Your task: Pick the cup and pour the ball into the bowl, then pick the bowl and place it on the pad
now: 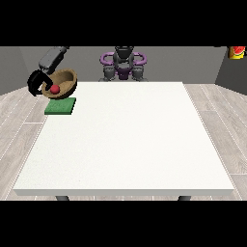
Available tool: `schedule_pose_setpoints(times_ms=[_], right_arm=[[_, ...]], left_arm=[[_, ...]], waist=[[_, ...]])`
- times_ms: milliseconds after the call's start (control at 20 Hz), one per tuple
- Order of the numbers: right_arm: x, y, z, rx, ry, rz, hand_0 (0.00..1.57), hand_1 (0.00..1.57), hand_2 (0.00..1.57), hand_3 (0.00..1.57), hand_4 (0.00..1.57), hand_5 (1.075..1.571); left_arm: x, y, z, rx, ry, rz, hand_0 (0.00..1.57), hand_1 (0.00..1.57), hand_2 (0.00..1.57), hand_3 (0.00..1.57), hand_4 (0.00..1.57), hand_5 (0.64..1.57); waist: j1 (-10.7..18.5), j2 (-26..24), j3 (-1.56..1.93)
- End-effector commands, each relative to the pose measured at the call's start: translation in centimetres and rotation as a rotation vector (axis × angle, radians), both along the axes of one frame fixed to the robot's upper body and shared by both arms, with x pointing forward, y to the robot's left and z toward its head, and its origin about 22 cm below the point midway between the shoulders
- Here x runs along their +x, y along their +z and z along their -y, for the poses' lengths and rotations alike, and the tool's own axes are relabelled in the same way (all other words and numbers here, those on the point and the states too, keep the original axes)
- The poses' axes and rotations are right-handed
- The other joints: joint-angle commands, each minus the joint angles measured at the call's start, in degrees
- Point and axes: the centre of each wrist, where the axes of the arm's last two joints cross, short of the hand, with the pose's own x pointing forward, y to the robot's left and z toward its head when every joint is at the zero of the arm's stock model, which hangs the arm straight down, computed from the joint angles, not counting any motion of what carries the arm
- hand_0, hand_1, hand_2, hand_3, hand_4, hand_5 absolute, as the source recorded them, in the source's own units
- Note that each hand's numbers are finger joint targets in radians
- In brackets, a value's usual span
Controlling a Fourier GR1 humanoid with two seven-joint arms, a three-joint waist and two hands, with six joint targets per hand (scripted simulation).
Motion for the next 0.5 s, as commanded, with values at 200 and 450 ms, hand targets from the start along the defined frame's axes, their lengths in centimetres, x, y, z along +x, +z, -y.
schedule_pose_setpoints(times_ms=[200, 450], right_arm=[[0.8, 0.3, 0.4, 0.153, -0.077, 0.003, 1.57, 1.57, 1.57, 0.74, 0.90, 1.569], [-1.2, 0.0, 2.8, 0.017, -0.166, -0.031, 1.57, 1.57, 1.57, 1.09, 0.00, 1.550]], left_arm=[[-0.2, 1.2, -0.3, 0.009, 0.005, -0.006, 0.00, 0.00, 0.00, 0.00, 1.20, 1.559], [-0.7, 0.0, -0.6, -0.007, 0.000, -0.054, 0.00, 0.00, 0.00, 0.00, 1.19, 1.563]], waist=[[0.44, -0.39, 0.03], [0.11, -2.85, 0.00]])
